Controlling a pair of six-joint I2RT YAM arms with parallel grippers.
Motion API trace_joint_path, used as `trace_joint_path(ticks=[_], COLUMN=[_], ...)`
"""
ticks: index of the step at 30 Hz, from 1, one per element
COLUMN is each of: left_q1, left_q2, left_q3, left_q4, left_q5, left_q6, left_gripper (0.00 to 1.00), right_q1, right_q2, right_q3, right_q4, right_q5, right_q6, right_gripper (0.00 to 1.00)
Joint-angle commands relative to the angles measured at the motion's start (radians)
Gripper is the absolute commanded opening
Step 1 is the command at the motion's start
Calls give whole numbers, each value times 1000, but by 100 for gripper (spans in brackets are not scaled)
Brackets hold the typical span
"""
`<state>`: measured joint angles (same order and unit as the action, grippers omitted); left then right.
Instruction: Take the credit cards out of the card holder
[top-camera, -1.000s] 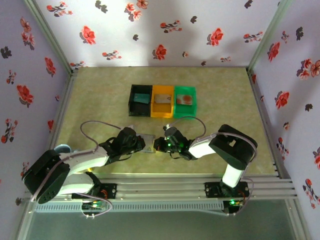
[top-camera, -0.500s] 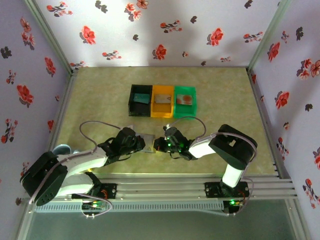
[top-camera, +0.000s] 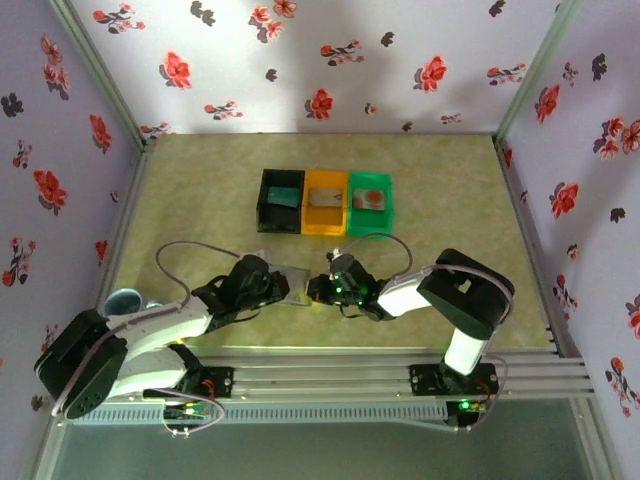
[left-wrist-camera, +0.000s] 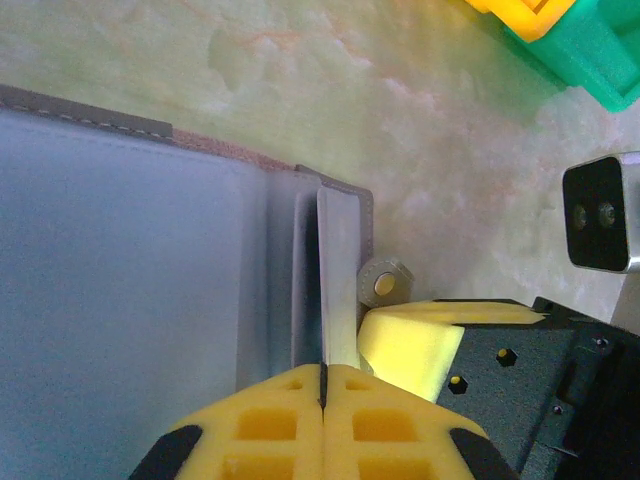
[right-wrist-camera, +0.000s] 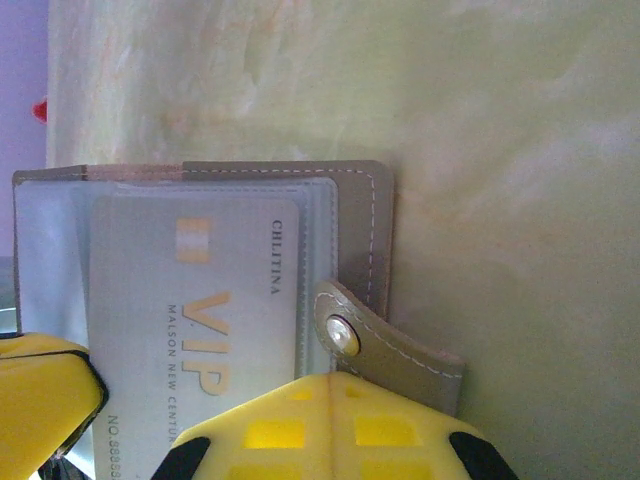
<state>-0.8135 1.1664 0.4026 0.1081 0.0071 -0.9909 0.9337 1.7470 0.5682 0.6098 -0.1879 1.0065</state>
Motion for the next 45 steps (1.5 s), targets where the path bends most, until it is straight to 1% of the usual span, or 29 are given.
trace_joint_path(ticks=[1, 27, 45], left_q1=[2, 33, 63], left_q2=[-26, -113, -179], left_q3=[-10, -27, -28], left_q4=[-5, -60, -111], left_q5=[-13, -28, -28], left_q6=[27, 44, 62], left_gripper=[0, 0, 0], right_q1=[-7, -7, -13], right_q2=[42, 48, 40], right_q3=[-27, -27, -13], right_q4=[-78, -73, -102], right_q5=[7, 4, 2], right_q6=[12, 15, 8], right_gripper=[0, 0, 0])
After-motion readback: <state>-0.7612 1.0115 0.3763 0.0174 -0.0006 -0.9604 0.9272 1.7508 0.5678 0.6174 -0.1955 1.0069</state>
